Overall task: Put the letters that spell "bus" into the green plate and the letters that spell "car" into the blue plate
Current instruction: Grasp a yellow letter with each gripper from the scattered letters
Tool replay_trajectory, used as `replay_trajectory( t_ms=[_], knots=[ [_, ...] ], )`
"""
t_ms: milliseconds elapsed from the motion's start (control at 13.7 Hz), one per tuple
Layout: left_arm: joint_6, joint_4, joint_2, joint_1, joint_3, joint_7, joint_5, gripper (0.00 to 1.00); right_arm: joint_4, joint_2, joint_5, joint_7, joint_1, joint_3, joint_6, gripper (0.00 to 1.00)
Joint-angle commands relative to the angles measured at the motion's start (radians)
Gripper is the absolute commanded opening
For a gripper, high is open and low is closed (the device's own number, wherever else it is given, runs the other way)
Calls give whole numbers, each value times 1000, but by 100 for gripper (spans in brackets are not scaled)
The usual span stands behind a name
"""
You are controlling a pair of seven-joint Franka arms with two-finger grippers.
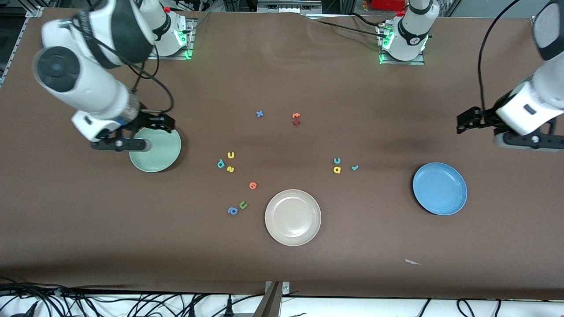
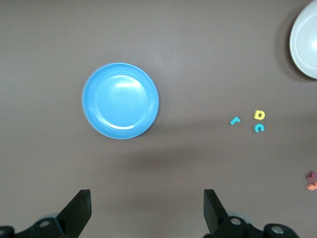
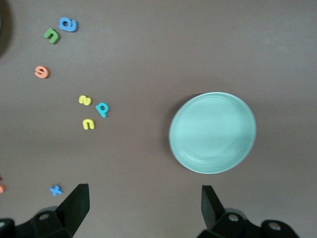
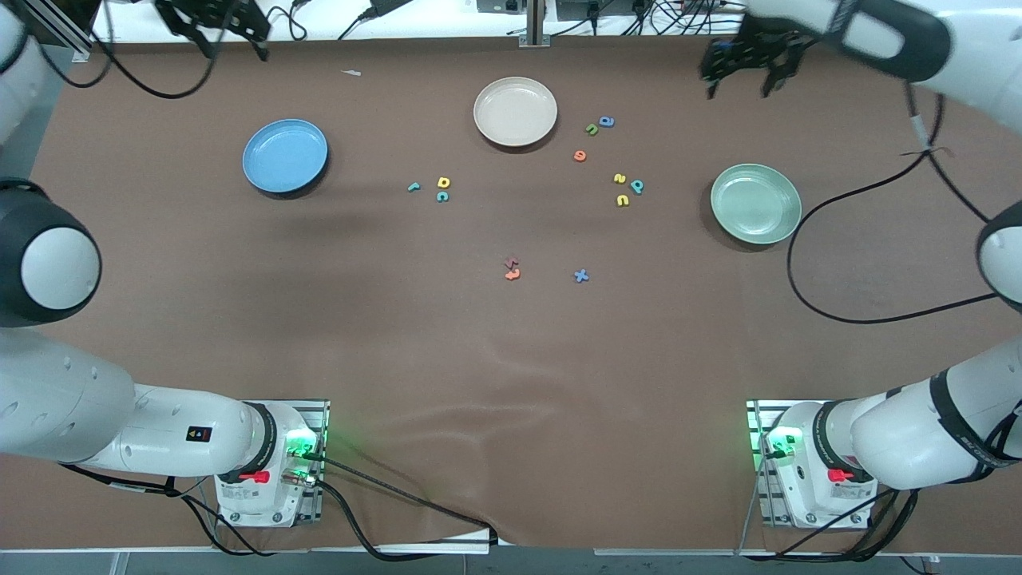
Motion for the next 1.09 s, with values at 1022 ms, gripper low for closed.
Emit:
replay_trajectory(
  t_ms=[1022],
  knots=[
    [472, 5, 484, -274, -34, -242, -55, 100, -289, 318, 5, 364, 224, -7, 727, 83]
  ],
)
